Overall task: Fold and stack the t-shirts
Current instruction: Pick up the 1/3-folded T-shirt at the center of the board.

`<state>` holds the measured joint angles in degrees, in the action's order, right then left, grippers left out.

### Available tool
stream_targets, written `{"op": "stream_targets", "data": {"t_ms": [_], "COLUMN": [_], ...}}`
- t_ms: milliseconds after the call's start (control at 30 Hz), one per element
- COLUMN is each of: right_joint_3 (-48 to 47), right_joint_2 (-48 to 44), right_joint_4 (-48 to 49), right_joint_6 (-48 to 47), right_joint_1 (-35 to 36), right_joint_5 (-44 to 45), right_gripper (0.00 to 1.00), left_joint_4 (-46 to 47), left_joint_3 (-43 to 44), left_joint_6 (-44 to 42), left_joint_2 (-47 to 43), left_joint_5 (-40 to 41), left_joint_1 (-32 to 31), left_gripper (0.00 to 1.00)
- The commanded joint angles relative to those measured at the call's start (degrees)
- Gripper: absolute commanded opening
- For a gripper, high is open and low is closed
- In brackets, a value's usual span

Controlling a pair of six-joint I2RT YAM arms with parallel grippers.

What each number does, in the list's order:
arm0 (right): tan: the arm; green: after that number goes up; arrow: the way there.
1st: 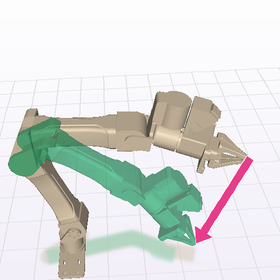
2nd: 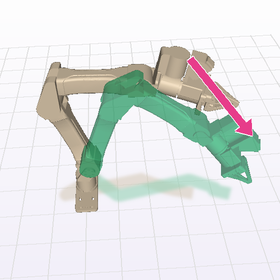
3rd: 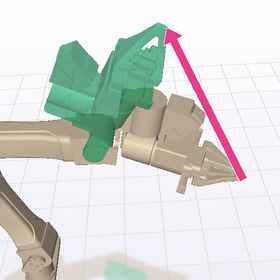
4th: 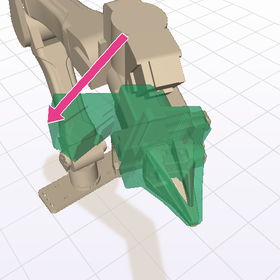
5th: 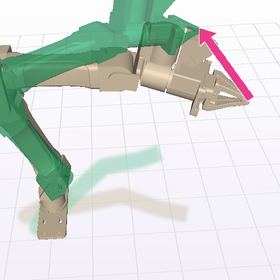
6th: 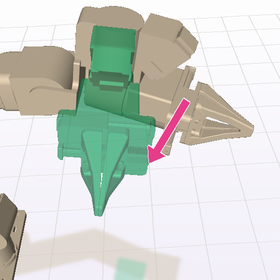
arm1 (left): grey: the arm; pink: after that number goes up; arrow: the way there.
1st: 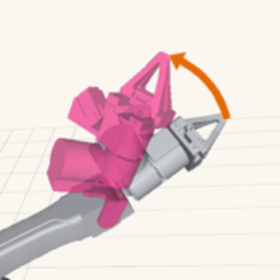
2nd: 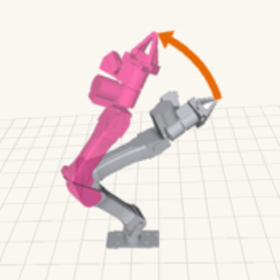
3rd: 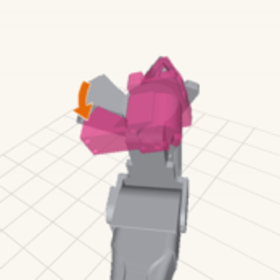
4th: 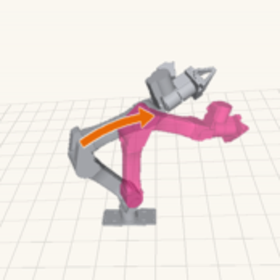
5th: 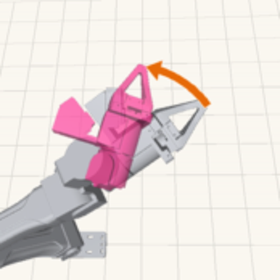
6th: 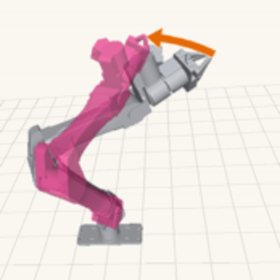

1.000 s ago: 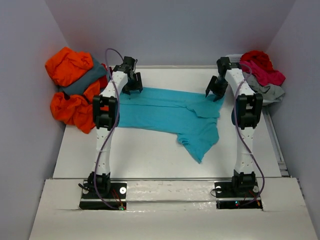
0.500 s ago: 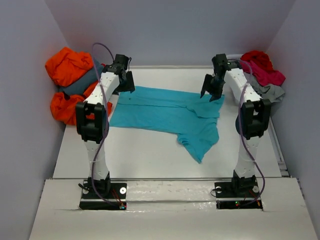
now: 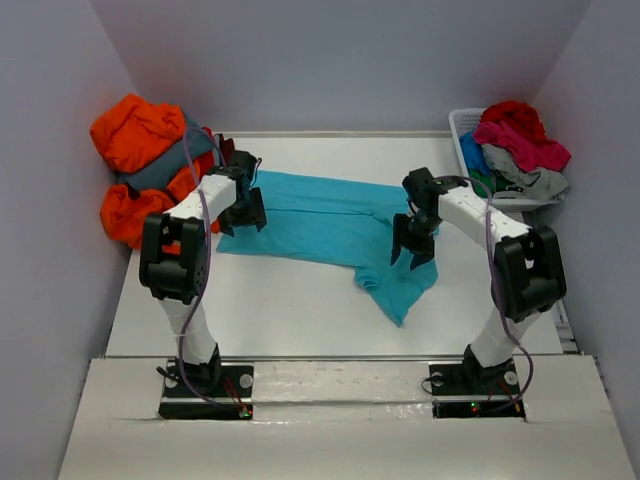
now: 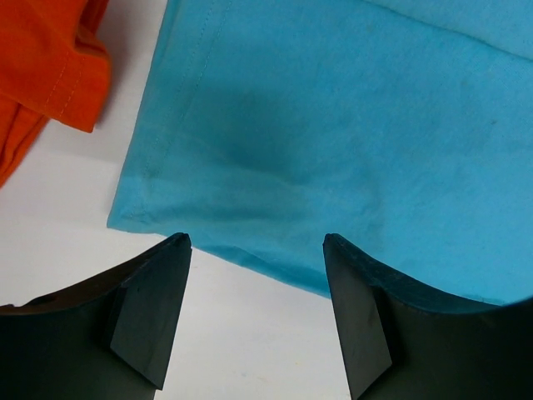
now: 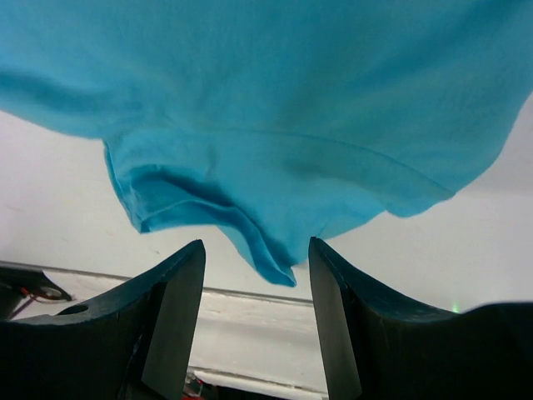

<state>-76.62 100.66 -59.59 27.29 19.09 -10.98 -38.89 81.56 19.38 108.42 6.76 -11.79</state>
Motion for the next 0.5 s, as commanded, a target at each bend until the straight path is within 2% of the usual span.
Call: {"op": "stream_targets", "data": {"t_ms": [0,267,467], "right_joint_3": [4.6,10.8,16.4], "right_joint_2": [-5.9,-8.3,-9.8], "right_joint_4": [3.3,5.8,8.3], "right_joint_6": [2.2,4.4,5.4], "right_joint_1": [3.6,9.9,11.6], "right_joint_5": [-1.4,-3.2,0.1], "right_gripper": [0.58,0.57,0.57], "left_joint_4": [2.0,3.3,4.1], "left_joint_3": [-2.0,-5.2,-7.0], "left_joint_6": [1.3,2.1,2.1], "left_joint_2": [-5.6,-7.5,-8.8], "left_joint_5": [0.4,-0.2,-0.6], "left_joint_1": [-0.2,-0.2,-0.2], "left_gripper": [0.77,0.77,0.77]}}
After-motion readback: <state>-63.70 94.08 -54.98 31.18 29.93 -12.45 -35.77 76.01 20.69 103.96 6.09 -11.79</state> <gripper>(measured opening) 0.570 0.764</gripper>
